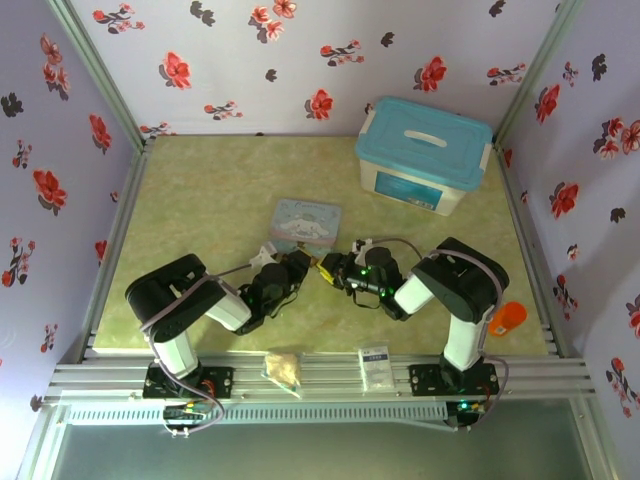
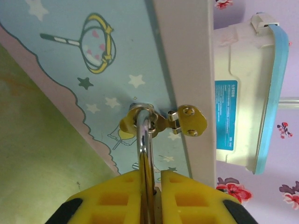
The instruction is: Unlock the padlock with the key
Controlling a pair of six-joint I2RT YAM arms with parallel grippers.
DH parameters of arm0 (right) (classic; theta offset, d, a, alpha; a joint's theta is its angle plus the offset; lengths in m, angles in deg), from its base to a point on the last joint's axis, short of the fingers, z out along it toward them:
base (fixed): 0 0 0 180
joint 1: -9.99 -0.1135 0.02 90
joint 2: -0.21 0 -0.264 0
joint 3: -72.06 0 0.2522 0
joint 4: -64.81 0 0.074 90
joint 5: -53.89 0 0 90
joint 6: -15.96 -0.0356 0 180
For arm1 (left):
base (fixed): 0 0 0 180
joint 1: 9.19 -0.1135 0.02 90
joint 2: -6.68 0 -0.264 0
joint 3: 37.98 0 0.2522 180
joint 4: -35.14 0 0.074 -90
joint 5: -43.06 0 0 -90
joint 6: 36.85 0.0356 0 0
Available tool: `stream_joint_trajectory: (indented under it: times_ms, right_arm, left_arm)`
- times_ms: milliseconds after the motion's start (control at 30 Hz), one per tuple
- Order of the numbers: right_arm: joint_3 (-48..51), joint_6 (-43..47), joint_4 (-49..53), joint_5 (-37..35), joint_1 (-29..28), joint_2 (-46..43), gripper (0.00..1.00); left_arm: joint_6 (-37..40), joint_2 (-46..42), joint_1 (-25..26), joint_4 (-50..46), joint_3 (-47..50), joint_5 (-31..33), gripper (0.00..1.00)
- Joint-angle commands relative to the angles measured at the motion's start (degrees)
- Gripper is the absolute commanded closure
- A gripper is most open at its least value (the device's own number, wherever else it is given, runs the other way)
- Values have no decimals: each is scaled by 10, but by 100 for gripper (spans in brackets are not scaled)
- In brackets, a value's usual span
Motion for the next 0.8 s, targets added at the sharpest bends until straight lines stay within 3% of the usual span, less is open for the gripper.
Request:
stream_joint_trajectory:
  times_ms: [0,133,300,467,567,767]
  right_arm:
    - [-8,59,50,-38,3,-39,67]
    - [-12,178,275,-67,-5,-131,65]
    - [-76,382,615,-181,-42,-248,63]
    - [-96,500,685,-189,-40,-275,64]
    - [-114,588,712,-189,-43,-275,74]
    - [-108,706,726,-250,-67,-319,69]
  left_arm:
    - [9,-21,40,77,7,-108,100]
    - [10,-20,33,76,27,-93,100]
    - [14,-12,35,76,32,-93,100]
    - [18,-6,34,76,38,-90,100]
    - [23,2,34,72,31,-99,100]
    - [23,11,36,63,33,-95,100]
